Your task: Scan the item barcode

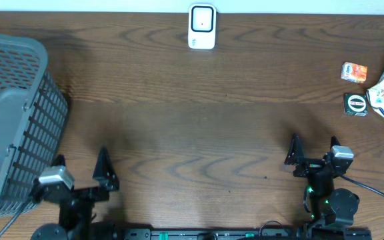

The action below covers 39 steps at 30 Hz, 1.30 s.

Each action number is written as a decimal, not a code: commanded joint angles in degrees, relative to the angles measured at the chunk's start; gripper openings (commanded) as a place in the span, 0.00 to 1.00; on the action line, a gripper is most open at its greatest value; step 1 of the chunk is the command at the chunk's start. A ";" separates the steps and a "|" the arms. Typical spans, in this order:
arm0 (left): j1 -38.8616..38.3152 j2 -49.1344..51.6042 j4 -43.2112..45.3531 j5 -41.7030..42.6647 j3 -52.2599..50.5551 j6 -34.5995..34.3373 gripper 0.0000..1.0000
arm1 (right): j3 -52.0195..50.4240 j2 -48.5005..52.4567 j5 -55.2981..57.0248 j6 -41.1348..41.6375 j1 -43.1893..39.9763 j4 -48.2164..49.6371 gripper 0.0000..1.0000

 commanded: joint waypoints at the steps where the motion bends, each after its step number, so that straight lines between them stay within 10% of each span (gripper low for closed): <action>1: 0.13 -0.13 8.09 4.42 -5.40 -9.09 0.98 | -0.04 -0.37 0.50 -0.66 0.35 -0.24 0.99; 39: -3.82 -0.17 23.08 -14.21 -29.92 -8.04 0.98 | -0.04 -0.33 0.50 -0.66 0.35 -0.24 0.99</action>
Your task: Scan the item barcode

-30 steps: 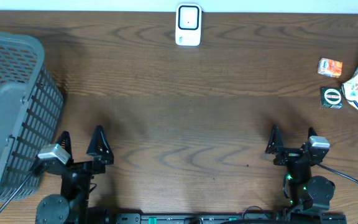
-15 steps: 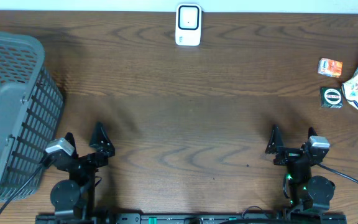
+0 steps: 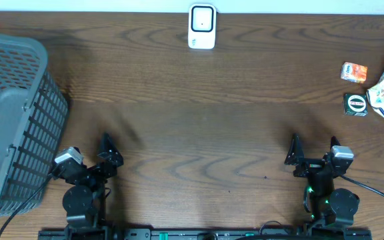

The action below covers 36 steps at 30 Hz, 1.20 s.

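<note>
A white barcode scanner [image 3: 202, 27] stands at the table's far edge, middle. The items lie far right: a small orange packet [image 3: 354, 72], a dark packet with a round label [image 3: 356, 104] and a white-and-red snack bag. My right gripper [image 3: 314, 145] is open near the front edge, below and left of the items, holding nothing. At the front left my left gripper [image 3: 90, 148] is beside the basket, turned slightly, its fingers apart and nothing between them.
A large grey plastic basket [image 3: 12, 120] fills the left side, with its wall close to the left arm. A blue item is cut off by the right edge. The brown wooden table [image 3: 199, 127] spans the view.
The left arm has shifted right and towards the far side, and its wrist has turned. Its fingers now reach further up along the basket's corner. The right arm and the items are unchanged.
</note>
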Each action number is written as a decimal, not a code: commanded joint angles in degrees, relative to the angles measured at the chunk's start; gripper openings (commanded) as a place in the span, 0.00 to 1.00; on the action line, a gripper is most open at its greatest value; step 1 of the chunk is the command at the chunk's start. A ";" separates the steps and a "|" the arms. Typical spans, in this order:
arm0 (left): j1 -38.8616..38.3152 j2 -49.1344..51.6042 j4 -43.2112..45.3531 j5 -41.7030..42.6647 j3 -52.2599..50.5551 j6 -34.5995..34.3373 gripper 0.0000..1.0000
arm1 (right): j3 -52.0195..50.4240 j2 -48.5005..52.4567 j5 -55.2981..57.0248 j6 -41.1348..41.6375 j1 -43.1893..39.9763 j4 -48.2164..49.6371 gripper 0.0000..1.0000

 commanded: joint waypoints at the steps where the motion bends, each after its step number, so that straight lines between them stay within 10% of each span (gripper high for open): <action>1: -0.11 -0.22 1.57 -1.46 -2.36 4.44 0.98 | -0.04 -0.31 0.48 -0.66 0.35 -0.24 0.99; 36: -0.11 -0.22 5.38 -1.03 -4.15 15.37 0.98 | -0.04 -0.31 0.46 -0.68 0.35 -0.24 0.99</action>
